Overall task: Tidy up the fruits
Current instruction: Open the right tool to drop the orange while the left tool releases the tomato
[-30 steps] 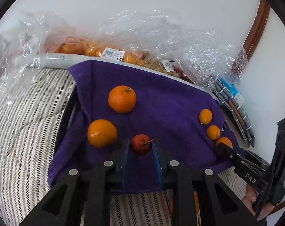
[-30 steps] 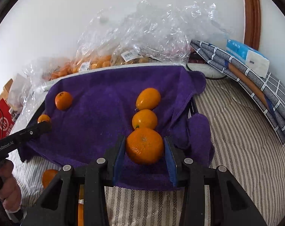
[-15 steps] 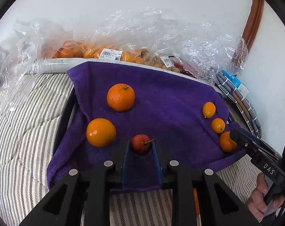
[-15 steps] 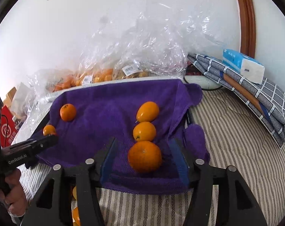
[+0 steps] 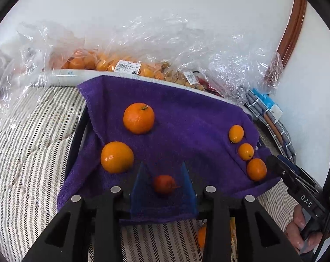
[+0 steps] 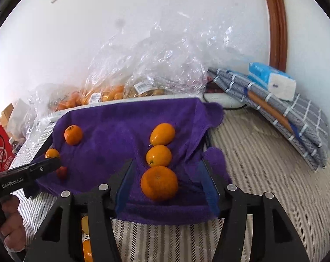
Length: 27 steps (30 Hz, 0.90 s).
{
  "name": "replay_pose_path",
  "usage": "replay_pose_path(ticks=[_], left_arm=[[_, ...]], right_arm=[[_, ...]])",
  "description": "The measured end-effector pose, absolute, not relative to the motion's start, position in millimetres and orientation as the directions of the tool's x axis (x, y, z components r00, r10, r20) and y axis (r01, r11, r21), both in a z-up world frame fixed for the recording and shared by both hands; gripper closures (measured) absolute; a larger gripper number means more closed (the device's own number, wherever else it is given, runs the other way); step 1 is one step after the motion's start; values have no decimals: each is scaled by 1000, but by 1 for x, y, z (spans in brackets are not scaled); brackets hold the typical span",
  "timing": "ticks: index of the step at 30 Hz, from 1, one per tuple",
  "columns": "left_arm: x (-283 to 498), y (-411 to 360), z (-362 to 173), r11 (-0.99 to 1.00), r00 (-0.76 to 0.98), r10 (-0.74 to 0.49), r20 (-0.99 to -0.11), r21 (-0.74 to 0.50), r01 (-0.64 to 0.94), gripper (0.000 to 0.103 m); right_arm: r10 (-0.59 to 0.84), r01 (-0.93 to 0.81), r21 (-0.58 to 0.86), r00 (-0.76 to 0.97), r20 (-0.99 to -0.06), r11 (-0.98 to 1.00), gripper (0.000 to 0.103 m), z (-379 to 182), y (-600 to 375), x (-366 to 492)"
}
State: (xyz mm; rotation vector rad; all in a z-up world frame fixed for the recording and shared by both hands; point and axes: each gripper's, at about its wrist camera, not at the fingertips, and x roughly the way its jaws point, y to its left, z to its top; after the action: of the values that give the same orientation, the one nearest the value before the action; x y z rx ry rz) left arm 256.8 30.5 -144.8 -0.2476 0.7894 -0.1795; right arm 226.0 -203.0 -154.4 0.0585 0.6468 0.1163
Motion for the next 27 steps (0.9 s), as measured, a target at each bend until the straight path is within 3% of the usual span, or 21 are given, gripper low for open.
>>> replay_pose_path(ticks=[10, 16, 19, 24, 27], left_arm=[[246, 51, -130, 949, 762, -223, -608, -315, 26, 59], [232, 63, -117, 936, 788, -217, -576, -353, -1, 58], [211, 71, -117, 929, 789, -222, -572, -370, -7, 55], [180, 78, -131, 957, 753, -189, -631, -292, -5, 55], [167, 77, -140, 974, 712, -162, -683, -228, 3, 55]], right_arm=[[202, -112, 181, 754, -625, 977, 46, -144, -203, 180], [245, -188, 158, 692, -679, 969, 57, -162, -170, 152], [274, -195, 193, 659, -701, 962, 58, -172, -165, 147], [306, -204, 228, 618, -724, 952, 58, -186, -158, 148], [327, -202, 258, 600, -730, 945, 65, -190, -158, 152]])
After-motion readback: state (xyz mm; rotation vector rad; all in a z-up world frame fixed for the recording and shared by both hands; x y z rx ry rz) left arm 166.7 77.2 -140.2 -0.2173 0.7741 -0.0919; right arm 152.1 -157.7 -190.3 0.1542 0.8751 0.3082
